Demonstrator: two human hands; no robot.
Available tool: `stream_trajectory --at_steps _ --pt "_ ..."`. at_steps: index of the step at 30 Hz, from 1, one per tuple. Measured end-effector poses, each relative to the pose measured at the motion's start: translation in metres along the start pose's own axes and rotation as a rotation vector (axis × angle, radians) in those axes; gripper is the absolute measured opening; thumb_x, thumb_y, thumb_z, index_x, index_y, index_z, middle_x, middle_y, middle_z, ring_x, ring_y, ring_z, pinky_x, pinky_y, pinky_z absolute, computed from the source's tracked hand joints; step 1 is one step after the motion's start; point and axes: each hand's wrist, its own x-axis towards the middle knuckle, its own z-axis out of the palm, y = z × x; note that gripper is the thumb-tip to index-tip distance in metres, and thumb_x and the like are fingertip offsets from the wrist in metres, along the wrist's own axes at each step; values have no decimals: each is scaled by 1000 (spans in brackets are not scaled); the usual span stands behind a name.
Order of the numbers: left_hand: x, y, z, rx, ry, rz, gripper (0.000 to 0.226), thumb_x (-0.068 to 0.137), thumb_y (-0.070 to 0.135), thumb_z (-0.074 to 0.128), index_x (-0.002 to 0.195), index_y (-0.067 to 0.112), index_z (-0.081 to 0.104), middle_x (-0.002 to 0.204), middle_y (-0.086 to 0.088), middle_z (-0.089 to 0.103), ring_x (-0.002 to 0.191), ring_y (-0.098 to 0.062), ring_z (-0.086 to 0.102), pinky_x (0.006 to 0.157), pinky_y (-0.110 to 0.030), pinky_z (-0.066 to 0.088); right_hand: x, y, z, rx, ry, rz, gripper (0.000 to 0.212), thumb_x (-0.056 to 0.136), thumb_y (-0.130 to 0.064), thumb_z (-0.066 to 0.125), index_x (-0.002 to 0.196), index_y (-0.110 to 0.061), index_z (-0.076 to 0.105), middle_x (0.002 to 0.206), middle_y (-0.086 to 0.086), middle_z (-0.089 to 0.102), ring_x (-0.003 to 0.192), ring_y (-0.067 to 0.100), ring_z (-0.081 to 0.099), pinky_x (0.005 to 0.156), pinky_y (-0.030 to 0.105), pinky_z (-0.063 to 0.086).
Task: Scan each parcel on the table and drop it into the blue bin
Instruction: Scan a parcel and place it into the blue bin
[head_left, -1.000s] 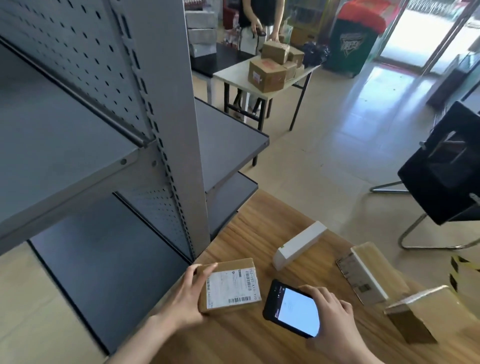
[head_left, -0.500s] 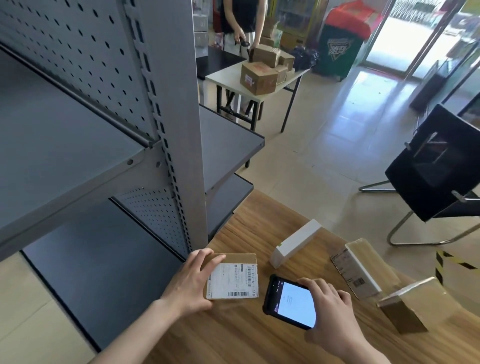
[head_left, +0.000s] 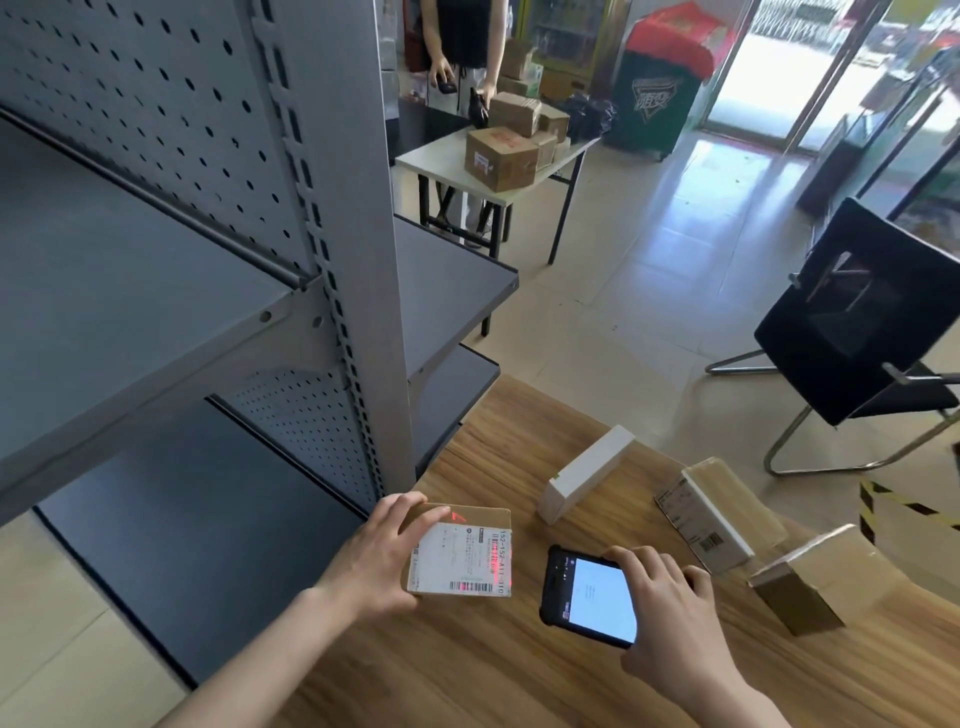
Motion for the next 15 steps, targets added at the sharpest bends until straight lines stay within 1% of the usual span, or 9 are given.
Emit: stream_trajectory --at_steps 6,9,11,13,15 --pt "-12 18 -1 42 7 36 99 69 41 75 149 38 17 149 8 15 140 -11 6 86 -26 55 -33 14 4 54 22 62 98 71 -33 78 147 -37 16 149 -11 30 138 15 24 113 39 13" --pt "-15 39 -1 92 0 94 100 69 44 77 150 37 19 151 5 18 140 -12 7 96 -28 50 -61 31 7 95 38 105 96 73 -31 78 147 -38 17 150 -11 29 139 15 23 114 39 13" --pt "-16 57 -2 154 -16 127 103 69 48 77 151 38 16 152 4 17 142 -14 8 101 -32 48 -85 47 13 108 57 141 95 73 -28 77 146 -37 18 148 -11 30 138 14 24 112 37 14" --pt "-16 79 -3 200 -33 159 104 69 50 78 151 39 14 154 4 15 144 -16 8 104 -37 46 -113 64 20 112 77 182 93 73 -27 76 146 -36 19 146 -12 31 135 13 27 109 35 17" --pt "-18 104 -2 214 -56 194 106 69 47 80 151 39 13 155 5 12 144 -16 5 102 -36 48 -143 79 28 123 91 222 90 73 -26 73 145 -35 21 142 -13 32 133 11 30 106 33 20"
